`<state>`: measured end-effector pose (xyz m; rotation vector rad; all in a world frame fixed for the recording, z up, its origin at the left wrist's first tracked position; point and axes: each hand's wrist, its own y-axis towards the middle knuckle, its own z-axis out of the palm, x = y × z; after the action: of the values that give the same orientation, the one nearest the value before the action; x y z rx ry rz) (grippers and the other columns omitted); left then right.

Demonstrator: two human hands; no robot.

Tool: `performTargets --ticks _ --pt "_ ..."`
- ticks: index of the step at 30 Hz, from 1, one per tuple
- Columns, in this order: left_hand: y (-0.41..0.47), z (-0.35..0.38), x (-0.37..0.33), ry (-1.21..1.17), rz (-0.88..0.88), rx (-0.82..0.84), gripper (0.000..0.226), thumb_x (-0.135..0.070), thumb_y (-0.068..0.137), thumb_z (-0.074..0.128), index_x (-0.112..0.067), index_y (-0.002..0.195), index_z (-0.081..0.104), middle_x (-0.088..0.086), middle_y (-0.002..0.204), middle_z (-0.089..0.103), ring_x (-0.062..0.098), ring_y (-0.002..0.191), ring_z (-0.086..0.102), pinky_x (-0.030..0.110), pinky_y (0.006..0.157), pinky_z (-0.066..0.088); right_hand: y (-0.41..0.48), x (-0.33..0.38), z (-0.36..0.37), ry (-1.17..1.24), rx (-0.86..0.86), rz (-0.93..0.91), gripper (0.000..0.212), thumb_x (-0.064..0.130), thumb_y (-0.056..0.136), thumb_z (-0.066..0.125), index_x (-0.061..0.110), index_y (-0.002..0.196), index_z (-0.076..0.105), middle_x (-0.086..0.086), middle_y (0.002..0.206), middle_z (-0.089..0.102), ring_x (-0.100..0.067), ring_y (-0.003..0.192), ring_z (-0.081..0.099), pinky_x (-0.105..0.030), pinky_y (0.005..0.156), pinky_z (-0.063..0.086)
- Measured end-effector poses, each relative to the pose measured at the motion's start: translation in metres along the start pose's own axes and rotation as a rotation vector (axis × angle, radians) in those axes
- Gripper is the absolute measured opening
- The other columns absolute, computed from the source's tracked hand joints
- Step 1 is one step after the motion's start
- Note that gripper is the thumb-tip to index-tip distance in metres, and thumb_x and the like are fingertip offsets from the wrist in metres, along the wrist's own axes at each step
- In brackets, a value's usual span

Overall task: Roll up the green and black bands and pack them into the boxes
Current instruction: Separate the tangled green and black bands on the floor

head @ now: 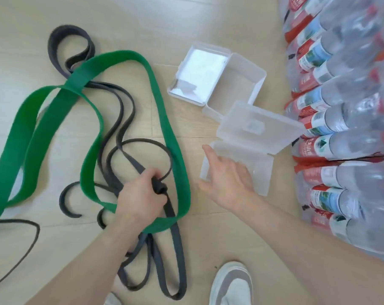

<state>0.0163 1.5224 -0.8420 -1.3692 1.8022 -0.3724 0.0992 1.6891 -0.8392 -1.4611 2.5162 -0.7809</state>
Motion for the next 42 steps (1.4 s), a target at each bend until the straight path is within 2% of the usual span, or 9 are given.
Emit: performTargets --ticks 6,9,13,19,23,28,32,38,42 --pt "0.022 -0.024 -0.044 0.031 0.476 -0.402 0.051 -0.002 0.077 0.055 -0.031 0.119 0.048 0.000 0.086 0.048 0.023 0.081 0.045 0.033 0.064 0.037 0.055 -0.015 -0.061 -0.238 -0.391 -0.020 0.065 0.019 0.080 0.062 0.020 0.140 0.035 -0.012 0.125 0.043 -0.032 0.115 0.040 -0.039 0.082 0.038" --pt "0.037 -0.024 -0.020 0.245 0.341 -0.439 0.057 -0.002 0.079 0.054 -0.031 0.126 0.042 0.005 0.095 0.042 0.026 0.093 0.039 0.040 0.068 0.041 0.089 -0.020 -0.078 -0.511 -0.148 -0.021 0.068 0.025 0.081 0.064 0.016 0.140 0.030 -0.011 0.138 0.038 -0.030 0.127 0.032 -0.041 0.089 0.034" --pt "0.051 -0.010 0.018 0.508 0.068 -0.199 0.082 -0.035 0.076 0.068 -0.044 0.137 0.014 0.012 0.146 0.018 0.034 0.126 0.024 0.050 0.085 0.045 0.118 -0.004 -0.074 -0.637 0.117 -0.041 0.086 0.010 0.083 0.053 0.019 0.151 0.001 -0.002 0.092 0.057 -0.026 0.092 0.050 -0.046 0.092 0.026" --pt "0.064 -0.032 0.052 0.845 0.223 -0.420 0.106 -0.043 0.067 0.073 -0.042 0.143 -0.001 0.014 0.151 0.009 0.032 0.130 0.020 0.055 0.096 0.030 0.117 -0.001 -0.068 -0.677 0.157 -0.137 0.093 -0.007 0.082 0.035 0.040 0.149 -0.008 0.005 0.066 0.047 -0.018 0.060 0.038 -0.041 0.089 0.025" --pt "0.091 -0.083 0.091 0.417 -0.206 -0.326 0.133 -0.060 0.057 0.080 -0.044 0.141 -0.022 0.011 0.157 -0.011 0.043 0.141 0.002 0.070 0.102 0.025 0.101 -0.008 -0.067 -0.800 0.119 -0.277 0.085 -0.004 0.085 0.036 0.031 0.151 -0.006 0.005 0.070 0.045 -0.018 0.066 0.038 -0.029 0.066 0.018" --pt "0.097 -0.081 0.088 0.146 -0.210 -0.194 0.110 -0.073 0.057 0.068 -0.045 0.142 0.004 0.018 0.136 0.033 0.043 0.122 0.038 0.055 0.098 0.040 0.094 -0.001 -0.079 -0.872 0.166 -0.300 0.085 0.001 0.086 0.037 0.029 0.151 -0.010 -0.001 0.076 0.038 -0.021 0.065 0.039 -0.028 0.052 0.027" --pt "0.068 -0.027 0.038 0.253 -0.121 -0.123 0.106 -0.070 0.061 0.064 -0.043 0.143 0.003 0.015 0.136 0.024 0.039 0.124 0.028 0.057 0.097 0.036 0.068 -0.002 -0.086 -0.865 0.271 -0.291 0.085 0.000 0.086 0.039 0.024 0.152 -0.010 0.001 0.071 0.031 -0.022 0.066 0.040 -0.031 0.056 0.034" --pt "0.060 0.006 0.016 0.583 0.167 -0.109 0.101 -0.005 0.081 0.055 -0.042 0.144 -0.014 0.018 0.116 0.038 0.030 0.098 0.045 0.037 0.070 0.042 0.023 -0.037 -0.077 -0.824 0.395 -0.120 0.084 0.001 0.087 0.044 0.016 0.152 -0.007 0.001 0.076 0.034 -0.023 0.092 0.056 -0.030 0.065 0.039" --pt "0.043 -0.012 0.004 0.364 0.194 -0.045 0.084 -0.005 0.085 0.052 -0.043 0.146 0.008 0.006 0.093 0.046 0.027 0.081 0.053 0.035 0.071 0.045 -0.013 -0.042 -0.090 -0.703 0.322 0.006 0.077 0.001 0.084 0.044 0.015 0.149 0.005 0.003 0.073 0.034 -0.024 0.087 0.057 -0.029 0.057 0.037"
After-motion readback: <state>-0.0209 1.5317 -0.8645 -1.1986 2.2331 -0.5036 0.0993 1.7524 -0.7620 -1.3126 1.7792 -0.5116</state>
